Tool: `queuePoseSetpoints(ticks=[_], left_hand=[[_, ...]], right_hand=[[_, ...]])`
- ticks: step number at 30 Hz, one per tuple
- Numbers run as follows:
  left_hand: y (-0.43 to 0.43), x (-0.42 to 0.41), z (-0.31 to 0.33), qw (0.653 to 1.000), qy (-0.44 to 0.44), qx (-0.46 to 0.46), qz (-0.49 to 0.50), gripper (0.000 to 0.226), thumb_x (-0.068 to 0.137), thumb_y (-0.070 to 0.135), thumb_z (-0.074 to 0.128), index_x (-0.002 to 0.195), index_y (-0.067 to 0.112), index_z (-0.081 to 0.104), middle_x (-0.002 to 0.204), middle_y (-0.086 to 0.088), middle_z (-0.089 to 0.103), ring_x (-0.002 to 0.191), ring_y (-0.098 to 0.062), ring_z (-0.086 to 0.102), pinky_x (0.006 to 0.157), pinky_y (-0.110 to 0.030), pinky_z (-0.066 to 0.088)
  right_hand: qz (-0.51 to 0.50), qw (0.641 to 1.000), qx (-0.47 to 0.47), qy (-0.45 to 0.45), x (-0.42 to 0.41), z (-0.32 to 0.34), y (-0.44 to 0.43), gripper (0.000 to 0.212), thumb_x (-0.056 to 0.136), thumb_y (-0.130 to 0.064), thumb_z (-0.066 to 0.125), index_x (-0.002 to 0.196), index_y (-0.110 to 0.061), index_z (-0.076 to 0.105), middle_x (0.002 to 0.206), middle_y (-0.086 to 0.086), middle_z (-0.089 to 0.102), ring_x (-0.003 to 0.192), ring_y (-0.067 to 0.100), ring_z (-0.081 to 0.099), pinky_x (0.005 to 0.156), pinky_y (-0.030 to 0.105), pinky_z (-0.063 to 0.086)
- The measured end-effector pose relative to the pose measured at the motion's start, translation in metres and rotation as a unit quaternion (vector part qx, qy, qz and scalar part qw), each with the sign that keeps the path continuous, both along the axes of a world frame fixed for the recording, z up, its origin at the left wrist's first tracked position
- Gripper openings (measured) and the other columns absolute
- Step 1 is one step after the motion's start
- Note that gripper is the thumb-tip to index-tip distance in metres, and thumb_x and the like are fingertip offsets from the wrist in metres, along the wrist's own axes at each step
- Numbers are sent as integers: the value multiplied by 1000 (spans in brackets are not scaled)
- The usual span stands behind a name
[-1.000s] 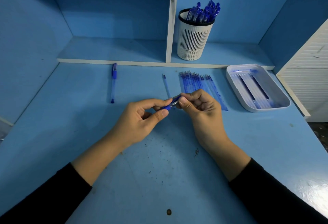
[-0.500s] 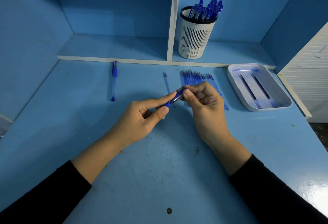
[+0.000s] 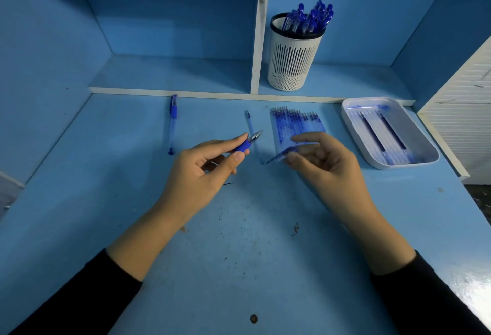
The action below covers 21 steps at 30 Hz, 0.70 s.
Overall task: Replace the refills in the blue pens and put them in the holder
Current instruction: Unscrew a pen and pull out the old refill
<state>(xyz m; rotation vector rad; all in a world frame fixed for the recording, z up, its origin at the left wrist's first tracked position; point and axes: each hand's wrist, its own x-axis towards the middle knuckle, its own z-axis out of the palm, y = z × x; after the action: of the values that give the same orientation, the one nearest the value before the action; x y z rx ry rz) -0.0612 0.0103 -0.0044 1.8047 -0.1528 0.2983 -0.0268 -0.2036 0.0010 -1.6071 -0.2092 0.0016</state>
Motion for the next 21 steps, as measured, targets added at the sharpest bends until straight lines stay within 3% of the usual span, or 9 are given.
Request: queuePoseSetpoints(ticks=[4,8,13,17,21], left_hand=[[1,2,-3,996,-59,64,7,28,88,15,67,115,18,69,108,14,73,102,-4,67,90,-15,49],[1,3,-6,989,-98,108,16,26,88,14,69,114,16,70,108,9,72,101,-4,67,91,-16,49],[0,2,-8,991,-77,104,17,28,86,7,72,111,20,72,106,11,72,99,-4,68,90,-16,49],[0,1,-8,993,-65,98,18,27,85,7,73,109,21,73,104,12,73,98,-4,68,88,-15,50],[1,1,-8,992,-68,110,13,26,85,8,74,107,21,74,103,13,73,97,-5,68,87,-16,51]], right_hand=[[54,993,-109,-9,-5,-5,-1,10,83,-4,73,89,-11,69,80,9,71,72,13,65,72,20,49],[48,977,-203,-44,-9,-5,3,11,81,-9,76,86,-17,70,73,-8,67,65,1,60,66,7,43],[5,958,-269,-102,-11,-8,13,9,79,-12,77,87,-14,74,78,-3,66,72,9,61,67,8,45],[-1,959,-268,-89,-11,-8,12,12,79,-13,78,90,-14,75,81,-3,67,74,6,61,68,6,45],[-18,986,-165,-21,-11,-1,10,6,85,-15,72,90,-18,75,72,-7,69,65,0,61,63,10,44]])
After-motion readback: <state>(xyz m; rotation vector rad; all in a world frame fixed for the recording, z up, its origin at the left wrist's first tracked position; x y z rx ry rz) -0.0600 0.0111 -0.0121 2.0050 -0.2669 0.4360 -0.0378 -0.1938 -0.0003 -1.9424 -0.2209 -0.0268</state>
